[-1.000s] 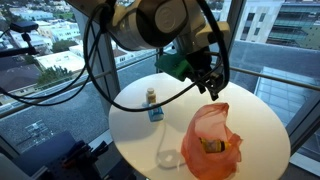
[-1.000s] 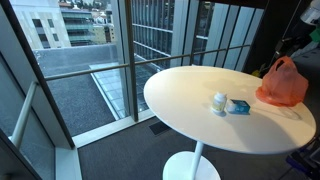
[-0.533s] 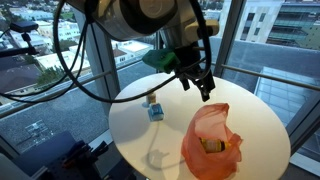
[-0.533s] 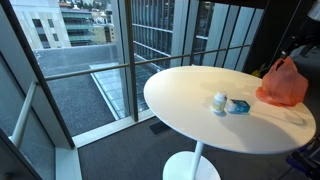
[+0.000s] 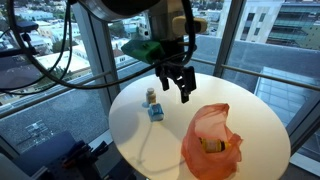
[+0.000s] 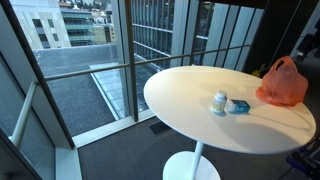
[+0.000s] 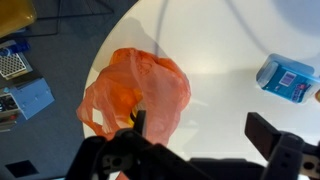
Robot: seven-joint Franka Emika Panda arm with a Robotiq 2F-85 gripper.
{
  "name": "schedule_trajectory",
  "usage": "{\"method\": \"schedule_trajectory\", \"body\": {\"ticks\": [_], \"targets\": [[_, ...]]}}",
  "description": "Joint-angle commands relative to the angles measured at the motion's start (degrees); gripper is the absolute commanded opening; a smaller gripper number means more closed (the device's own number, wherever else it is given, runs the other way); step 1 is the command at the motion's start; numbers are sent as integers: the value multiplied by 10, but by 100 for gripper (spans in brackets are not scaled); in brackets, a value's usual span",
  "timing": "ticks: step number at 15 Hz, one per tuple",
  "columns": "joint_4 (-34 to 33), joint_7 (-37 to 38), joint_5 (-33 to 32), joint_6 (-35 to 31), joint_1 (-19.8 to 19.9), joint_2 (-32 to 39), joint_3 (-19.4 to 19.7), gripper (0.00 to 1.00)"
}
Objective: Put the yellow bottle in the plastic bag
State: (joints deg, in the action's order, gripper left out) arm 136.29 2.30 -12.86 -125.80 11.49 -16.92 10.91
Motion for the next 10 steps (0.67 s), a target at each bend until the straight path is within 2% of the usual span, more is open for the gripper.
{"method": "schedule_trajectory", "body": {"ticks": [1,10], "targets": [[13,-52,21,55,-5,-39,1,100],[14,-117,21,168,-17,-83,0,100]]}}
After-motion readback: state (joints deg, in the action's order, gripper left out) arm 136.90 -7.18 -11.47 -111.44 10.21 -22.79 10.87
